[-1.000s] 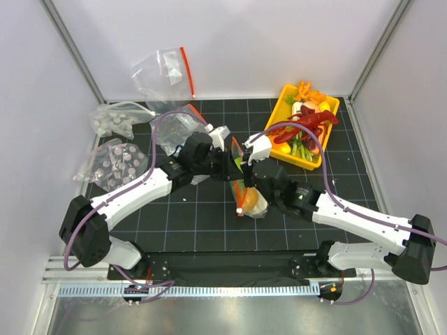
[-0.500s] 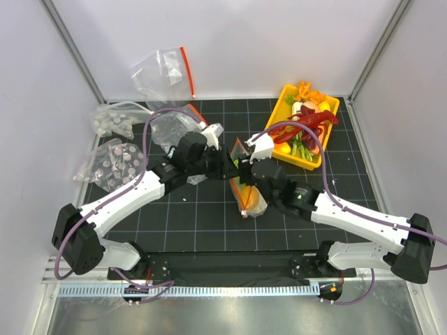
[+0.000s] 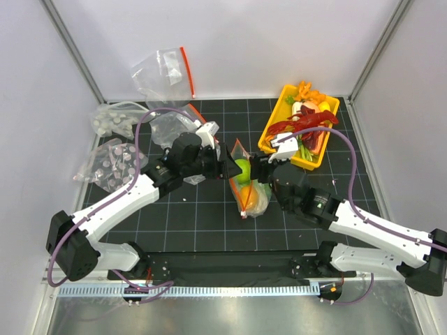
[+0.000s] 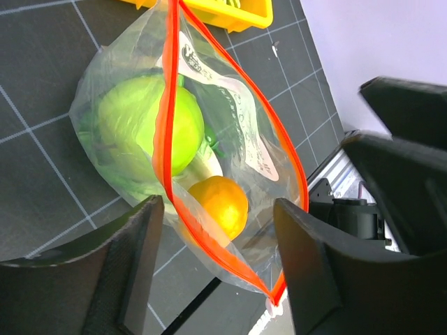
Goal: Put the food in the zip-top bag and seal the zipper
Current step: Adjust the zipper food storage bag at the center of the board, then zip the zipper food storage bag at the center of the board.
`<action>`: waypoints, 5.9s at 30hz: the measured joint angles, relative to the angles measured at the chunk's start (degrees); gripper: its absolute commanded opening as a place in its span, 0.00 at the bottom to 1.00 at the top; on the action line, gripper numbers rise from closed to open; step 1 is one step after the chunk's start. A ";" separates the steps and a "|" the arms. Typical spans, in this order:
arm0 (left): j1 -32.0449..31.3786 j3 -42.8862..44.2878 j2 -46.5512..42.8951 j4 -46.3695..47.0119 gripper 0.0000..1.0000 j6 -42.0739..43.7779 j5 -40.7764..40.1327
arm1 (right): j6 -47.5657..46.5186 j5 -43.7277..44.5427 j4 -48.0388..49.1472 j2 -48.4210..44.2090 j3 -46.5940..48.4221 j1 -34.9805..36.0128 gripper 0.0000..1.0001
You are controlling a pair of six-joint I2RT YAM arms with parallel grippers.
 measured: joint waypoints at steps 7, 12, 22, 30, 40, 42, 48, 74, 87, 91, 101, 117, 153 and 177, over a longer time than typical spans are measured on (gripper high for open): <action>0.00 -0.15 0.02 0.17 0.87 0.00 -0.02 | 1.38 8.79 -1.51 -0.20 -0.31 -0.02 0.13; 0.00 -0.44 0.02 0.57 0.88 0.00 -0.02 | 4.09 7.28 -2.86 3.34 -0.24 -2.10 0.01; 0.00 -1.42 0.02 1.92 0.92 0.00 0.09 | 13.42 -21.22 1.60 10.05 -4.15 -15.56 0.01; 0.00 -1.46 0.11 2.78 0.93 0.00 0.68 | 13.55 -33.57 7.32 10.08 -4.24 -15.41 0.01; 0.00 -1.62 0.70 3.17 0.83 -0.37 -0.07 | 13.55 -37.31 8.76 10.38 -4.24 -15.43 0.01; 0.00 -1.62 1.40 3.17 0.78 -0.57 -0.46 | 13.57 -36.85 8.55 10.38 -4.24 -15.41 0.01; 0.00 -1.62 3.67 3.85 0.41 -2.16 -0.48 | 13.66 -33.44 6.03 10.36 -4.24 -15.37 0.01; -7.80 8.50 3.30 -9.97 0.00 13.66 0.76 | 7.30 -16.55 -1.86 -6.16 -3.85 -15.37 0.06; -13.11 25.22 9.33 -28.79 0.00 32.57 -8.20 | 5.18 -12.94 -1.44 -12.96 -4.92 -15.37 0.06; -13.22 25.42 11.08 -32.17 0.00 38.97 -12.52 | 4.31 -13.03 -0.57 -13.77 -5.51 -15.39 0.08; -15.39 22.49 13.27 -30.75 0.22 46.82 -19.54 | 2.49 -16.57 -1.40 -11.17 -5.55 -15.37 0.38; -15.87 2.05 -16.26 -11.89 0.99 40.41 -24.92 | -0.59 -26.64 1.27 -13.77 -6.88 -15.39 0.83; -12.94 -17.59 -36.52 9.46 1.00 28.48 -54.18 | -52.33 -61.86 -23.69 26.86 22.86 -3.98 0.99; -12.52 -18.73 -33.66 17.75 1.00 32.70 -44.98 | -45.00 -46.66 -25.27 25.62 19.06 -1.01 0.01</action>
